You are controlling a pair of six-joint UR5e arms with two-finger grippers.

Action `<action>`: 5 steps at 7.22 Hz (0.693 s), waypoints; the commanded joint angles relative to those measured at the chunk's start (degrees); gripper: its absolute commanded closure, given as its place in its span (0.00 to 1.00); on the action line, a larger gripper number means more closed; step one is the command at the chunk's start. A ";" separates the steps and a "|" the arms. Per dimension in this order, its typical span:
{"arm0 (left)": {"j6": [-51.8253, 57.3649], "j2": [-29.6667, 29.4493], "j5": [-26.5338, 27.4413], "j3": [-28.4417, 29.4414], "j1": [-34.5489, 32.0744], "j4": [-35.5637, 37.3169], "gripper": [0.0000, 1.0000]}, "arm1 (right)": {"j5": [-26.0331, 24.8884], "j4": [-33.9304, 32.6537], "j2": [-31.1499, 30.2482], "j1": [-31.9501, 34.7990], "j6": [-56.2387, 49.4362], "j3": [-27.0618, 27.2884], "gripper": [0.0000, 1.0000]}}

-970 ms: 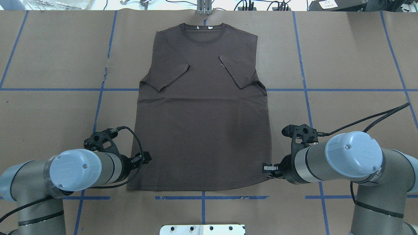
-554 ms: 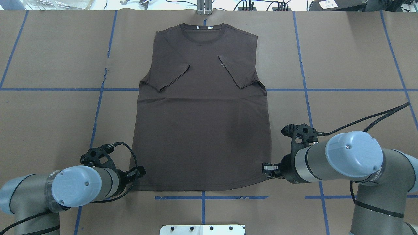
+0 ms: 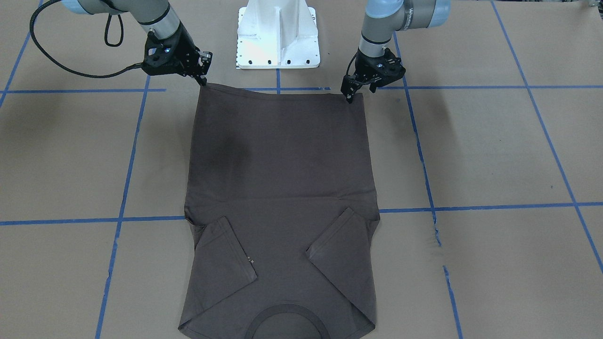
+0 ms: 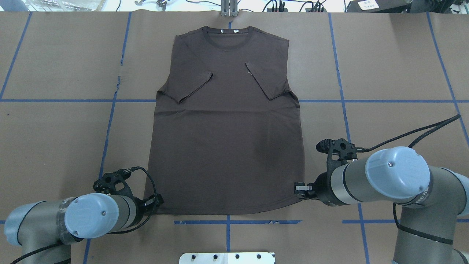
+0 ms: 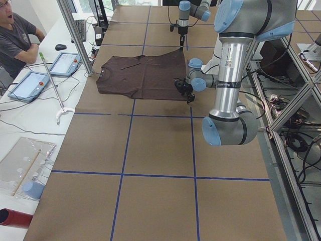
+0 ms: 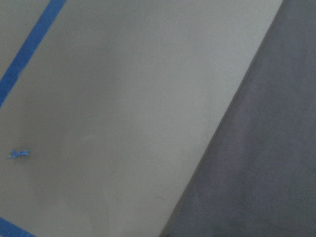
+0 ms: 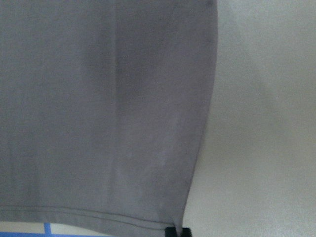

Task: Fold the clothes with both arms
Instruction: 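Grasp the hem corners with both grippers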

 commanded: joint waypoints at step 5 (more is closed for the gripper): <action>-0.10 0.02 -0.12 -0.64 0.25 0.18 1.00 | 0.16 -0.18 -0.17 0.75 0.00 0.54 1.00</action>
